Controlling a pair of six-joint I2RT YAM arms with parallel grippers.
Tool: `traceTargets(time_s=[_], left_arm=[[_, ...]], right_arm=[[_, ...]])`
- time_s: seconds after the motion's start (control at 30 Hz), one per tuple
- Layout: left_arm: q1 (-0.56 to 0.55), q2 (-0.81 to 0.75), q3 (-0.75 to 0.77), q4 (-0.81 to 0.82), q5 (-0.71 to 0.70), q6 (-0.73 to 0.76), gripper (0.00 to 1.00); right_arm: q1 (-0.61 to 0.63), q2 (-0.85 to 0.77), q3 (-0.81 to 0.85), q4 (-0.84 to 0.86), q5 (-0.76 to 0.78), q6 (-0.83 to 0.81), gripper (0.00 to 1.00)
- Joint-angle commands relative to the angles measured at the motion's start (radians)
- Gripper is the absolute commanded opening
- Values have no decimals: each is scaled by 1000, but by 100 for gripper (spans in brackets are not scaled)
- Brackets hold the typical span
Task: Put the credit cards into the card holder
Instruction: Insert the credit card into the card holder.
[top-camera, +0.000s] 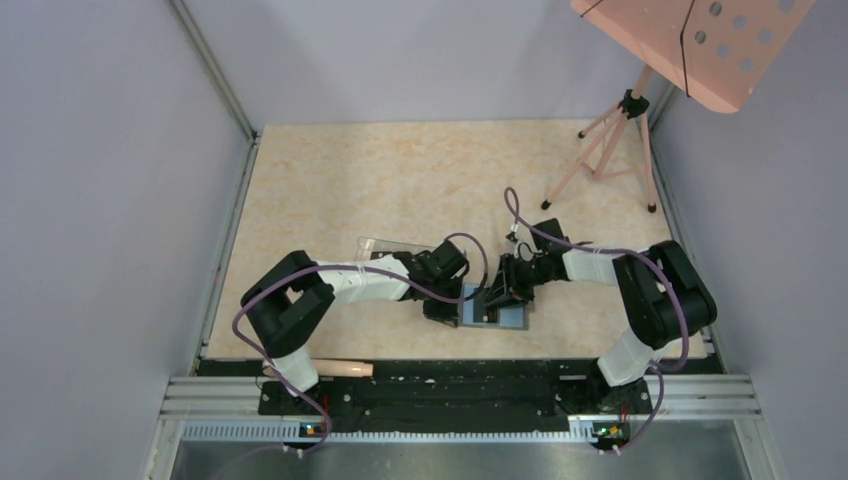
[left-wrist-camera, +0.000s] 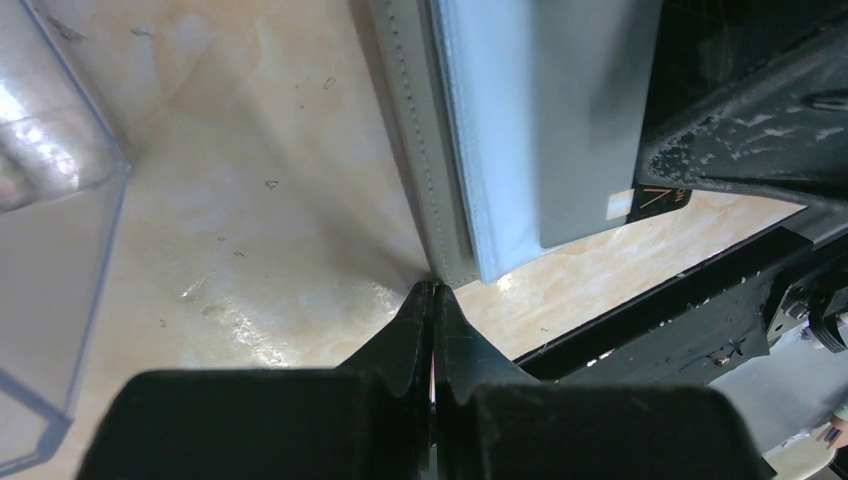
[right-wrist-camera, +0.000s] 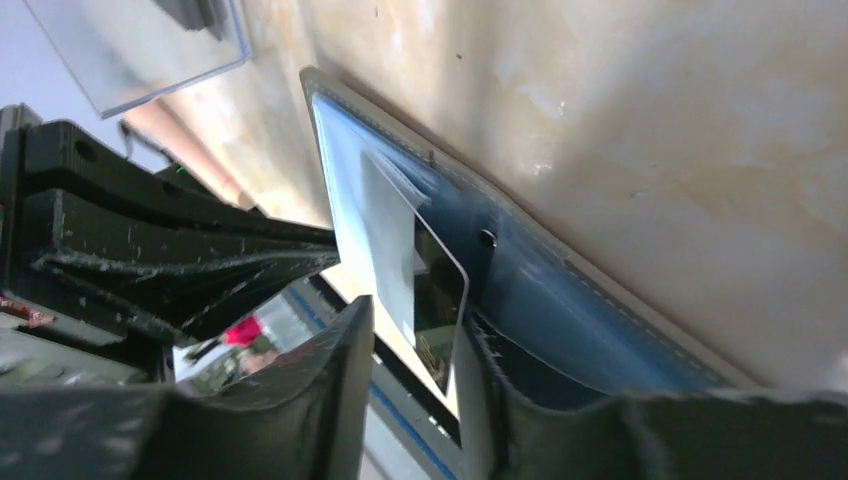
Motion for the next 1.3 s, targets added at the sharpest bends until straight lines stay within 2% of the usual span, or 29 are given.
traceTargets(time_s=[0.0,0.17,0.47,0.7,0.93,1.2,1.27], left_arm=[[-21,60,-15,-31,-56,15,0],[-22,61,-10,-33,-57,15,0],[-17,60,35,-25,-55,7,0],[26,104,89,-5,-2,20,0],[48,151,139,-12,20,35,0],[47,175,155,65,106,31,0],[47,170,148,91,130,30,0]], right_arm=[[30,-88,72,-206,194,-97,41],[56,-101,112,-271,241,-126,54],[103,-92,152,-337,355,-145,60],[127,-109,186,-405,442,-175,66],[136,-99,188,-410,463,-184,64],[143,-48,125,-229,201,-123,52],[143,-41,97,-155,134,-79,46]])
